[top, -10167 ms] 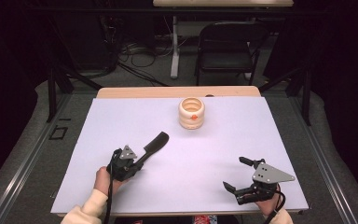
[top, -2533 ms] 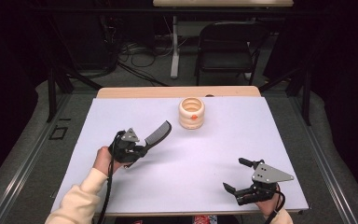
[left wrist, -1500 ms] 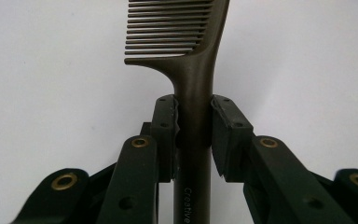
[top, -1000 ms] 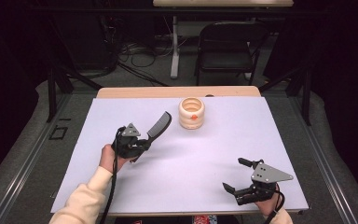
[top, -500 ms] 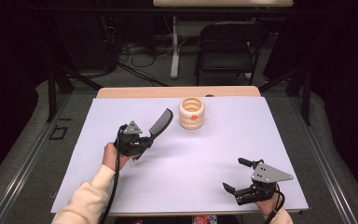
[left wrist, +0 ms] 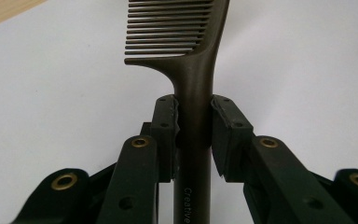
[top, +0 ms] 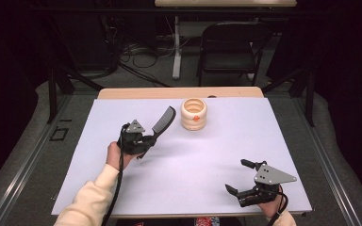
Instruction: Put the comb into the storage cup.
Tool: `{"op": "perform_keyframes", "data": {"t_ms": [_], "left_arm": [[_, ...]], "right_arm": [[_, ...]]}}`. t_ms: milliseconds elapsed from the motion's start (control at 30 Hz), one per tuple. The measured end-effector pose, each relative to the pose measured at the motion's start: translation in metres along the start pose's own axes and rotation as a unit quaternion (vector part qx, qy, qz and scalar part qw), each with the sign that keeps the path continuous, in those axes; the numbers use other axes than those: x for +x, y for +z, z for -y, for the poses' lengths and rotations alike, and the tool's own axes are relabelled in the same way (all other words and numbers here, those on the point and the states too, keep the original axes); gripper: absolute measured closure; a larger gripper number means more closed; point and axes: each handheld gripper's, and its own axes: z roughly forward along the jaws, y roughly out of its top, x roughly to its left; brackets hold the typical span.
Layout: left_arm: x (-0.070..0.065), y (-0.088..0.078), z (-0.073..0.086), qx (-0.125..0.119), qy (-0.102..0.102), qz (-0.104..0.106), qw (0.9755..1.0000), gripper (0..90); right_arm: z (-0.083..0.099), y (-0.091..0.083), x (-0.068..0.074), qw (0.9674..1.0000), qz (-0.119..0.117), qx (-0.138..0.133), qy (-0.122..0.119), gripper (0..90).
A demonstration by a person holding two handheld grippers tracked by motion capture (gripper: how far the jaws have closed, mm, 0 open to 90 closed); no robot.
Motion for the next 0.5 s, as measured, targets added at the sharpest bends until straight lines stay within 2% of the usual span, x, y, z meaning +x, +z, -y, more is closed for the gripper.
{"op": "perform_keyframes", "data": {"t_ms": [233, 500], "left_arm": [[0.0018, -0.0001, -0.0041, -0.015, -0.008, -0.001, 0.9999, 72.6], [0.0018, 0.0017, -0.0066, -0.020, -0.011, 0.000, 0.9997, 72.6]], "right_arm": [[-0.0001, 0.0000, 0.0001, 1.0000, 0.000, 0.000, 0.000, 0.7], [-0.0001, -0.0001, 0.0000, 1.0000, 0.000, -0.001, 0.000, 0.7]]}}
